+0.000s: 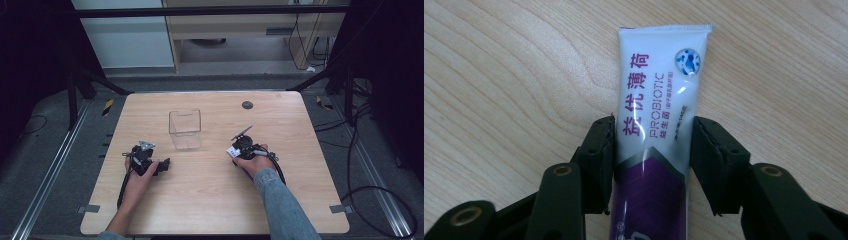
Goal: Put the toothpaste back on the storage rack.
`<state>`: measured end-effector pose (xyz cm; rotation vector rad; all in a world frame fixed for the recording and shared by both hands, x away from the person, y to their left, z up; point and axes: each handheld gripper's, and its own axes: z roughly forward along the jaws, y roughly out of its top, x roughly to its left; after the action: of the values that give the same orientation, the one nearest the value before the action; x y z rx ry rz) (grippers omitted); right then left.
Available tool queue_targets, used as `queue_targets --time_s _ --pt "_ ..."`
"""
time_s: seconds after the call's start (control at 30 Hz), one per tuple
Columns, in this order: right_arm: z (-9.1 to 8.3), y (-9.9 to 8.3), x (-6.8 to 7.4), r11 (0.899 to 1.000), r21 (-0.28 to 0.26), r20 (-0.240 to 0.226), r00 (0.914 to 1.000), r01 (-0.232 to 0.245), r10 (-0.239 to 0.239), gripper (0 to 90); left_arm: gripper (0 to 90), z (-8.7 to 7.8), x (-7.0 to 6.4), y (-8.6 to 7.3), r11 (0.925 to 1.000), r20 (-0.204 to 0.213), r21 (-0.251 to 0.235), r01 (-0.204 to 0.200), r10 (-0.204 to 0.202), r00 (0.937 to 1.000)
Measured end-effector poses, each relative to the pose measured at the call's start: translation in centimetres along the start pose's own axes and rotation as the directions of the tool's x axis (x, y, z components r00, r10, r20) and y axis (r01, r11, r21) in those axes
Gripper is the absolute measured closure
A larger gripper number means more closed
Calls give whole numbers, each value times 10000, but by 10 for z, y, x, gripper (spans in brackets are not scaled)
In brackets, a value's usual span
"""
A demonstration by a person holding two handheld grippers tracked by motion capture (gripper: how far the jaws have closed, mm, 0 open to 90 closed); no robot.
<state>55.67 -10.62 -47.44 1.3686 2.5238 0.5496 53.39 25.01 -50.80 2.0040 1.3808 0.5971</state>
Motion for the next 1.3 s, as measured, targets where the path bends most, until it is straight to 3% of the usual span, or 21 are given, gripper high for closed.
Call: queue_targets --time_s 0.23,0.43,0.63,0.87,0.93,1.13,1.17,1.2,1.23,1.27,1.3 --pt "-1 -2 -1 9999 -38 -83 9999 141 -142 566 0 0 0 0 10000 7 1 -9 9 10000" --pt "-2 -3 -4 9996 -122 -102 9996 251 -252 660 0 0 0 0 10000 12 6 -18 18 10000" --pt "-8 -3 -5 9998 -203 -97 9999 22 -24 762 0 0 1 0 10000 29 9 -39 39 10000" --pt "-13 -7 -7 9985 -505 -295 9994 -209 194 789 0 0 1 0 10000 43 11 -53 53 10000" --pt "-26 -8 -9 9944 -993 -328 9989 -373 342 791 0 0 1 0 10000 43 9 -51 51 10000" --pt "-48 -9 -15 9843 -1665 -337 9980 -581 532 793 0 0 1 0 10000 61 -7 -56 56 10000" --pt "-55 -10 -17 9765 -2042 -420 9972 -684 611 794 0 0 1 0 10000 67 -5 -63 63 10000" --pt "-55 -10 -17 9765 -2042 -420 9972 -684 611 794 0 0 1 0 10000 67 -5 -63 63 10000" --pt "-63 -10 -19 9674 -2401 -509 9962 -810 708 794 0 1 1 0 10000 68 -5 -62 62 10000" --pt "-63 -10 -19 9674 -2401 -509 9962 -810 708 794 0 1 1 0 10000 68 -5 -62 62 10000" --pt "-70 -10 -20 9585 -2692 -536 9951 -942 828 794 0 1 1 0 10000 68 -8 -61 61 10000"
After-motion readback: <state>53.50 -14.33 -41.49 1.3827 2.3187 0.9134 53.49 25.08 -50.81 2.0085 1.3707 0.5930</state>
